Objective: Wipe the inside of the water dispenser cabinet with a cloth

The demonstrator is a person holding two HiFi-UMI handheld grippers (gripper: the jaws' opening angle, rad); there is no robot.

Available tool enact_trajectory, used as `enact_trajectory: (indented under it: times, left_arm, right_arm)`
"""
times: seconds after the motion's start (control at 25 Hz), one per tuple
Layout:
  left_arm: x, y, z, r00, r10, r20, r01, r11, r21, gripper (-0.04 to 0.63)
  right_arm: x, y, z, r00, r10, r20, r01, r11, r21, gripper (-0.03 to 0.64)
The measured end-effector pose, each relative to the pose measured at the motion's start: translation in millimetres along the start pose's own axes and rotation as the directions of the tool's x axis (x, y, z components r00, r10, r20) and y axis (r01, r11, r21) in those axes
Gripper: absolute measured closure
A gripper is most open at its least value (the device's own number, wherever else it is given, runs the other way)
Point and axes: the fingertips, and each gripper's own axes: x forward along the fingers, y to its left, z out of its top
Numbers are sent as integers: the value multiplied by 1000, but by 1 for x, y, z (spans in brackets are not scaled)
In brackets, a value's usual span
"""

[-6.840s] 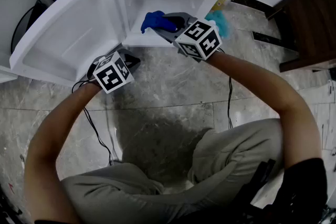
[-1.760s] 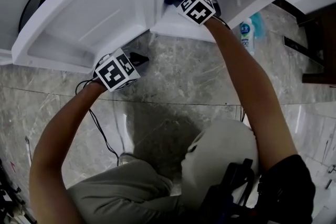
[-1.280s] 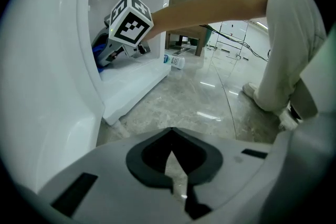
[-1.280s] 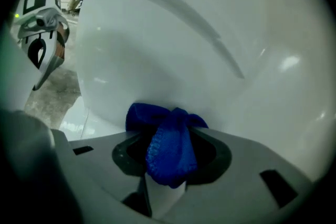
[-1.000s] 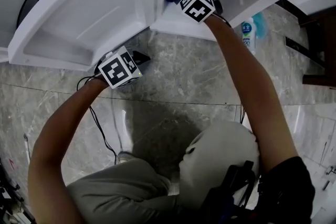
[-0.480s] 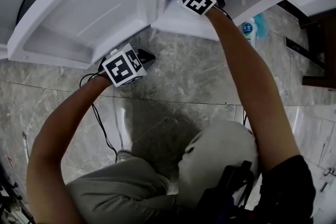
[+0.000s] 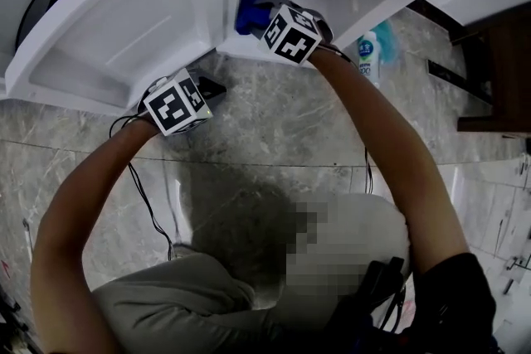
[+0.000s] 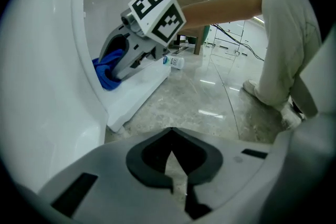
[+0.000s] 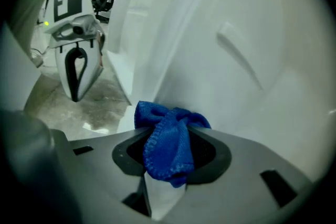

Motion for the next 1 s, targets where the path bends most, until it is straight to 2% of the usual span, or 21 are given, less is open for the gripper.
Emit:
enact_trajectory:
  times: [0.08, 0.2, 0.44, 0.56, 0.68, 0.76, 0.84, 0.96, 1.0]
  left_arm:
    - [0, 1, 4, 1000, 8, -1, -8, 1000, 13, 591]
    - [-1, -2, 13, 1000, 9, 7, -10, 999, 37, 591]
    - [-10, -2, 41, 994, 25, 108, -30, 999, 43, 591]
    - [-13, 1, 60, 983, 60, 174, -64, 998, 16, 591]
    - [-10, -6, 76, 974, 94, 208, -115, 989, 89, 591]
    - [-7, -8, 83, 965, 135, 227, -170, 975, 141, 589]
    - [-11, -7, 90, 955, 163, 247, -201, 970, 135, 576]
    - [-24, -6, 102, 945, 177, 275, -212, 972, 104, 440]
    - [-28, -6, 106, 941, 181, 287, -218, 970, 105, 423]
  right_arm:
    - [-12, 21, 6, 993, 119, -8, -119, 993, -25, 491]
    - [-43, 48, 10, 960, 278, -22, -279, 959, -47, 491]
    - [-120, 71, 16, 908, 419, -19, -419, 908, 22, 491]
    - [-143, 70, 14, 909, 418, -1, -416, 905, 82, 491]
    - [-153, 62, 8, 931, 352, 96, -365, 895, 256, 491]
    - [-159, 59, 0, 937, 308, 166, -349, 850, 394, 491]
    - [-163, 66, -9, 927, 317, 199, -374, 801, 468, 491]
    - [-162, 72, -14, 908, 346, 235, -418, 750, 513, 491]
    - [-161, 70, -13, 904, 341, 257, -427, 728, 536, 491]
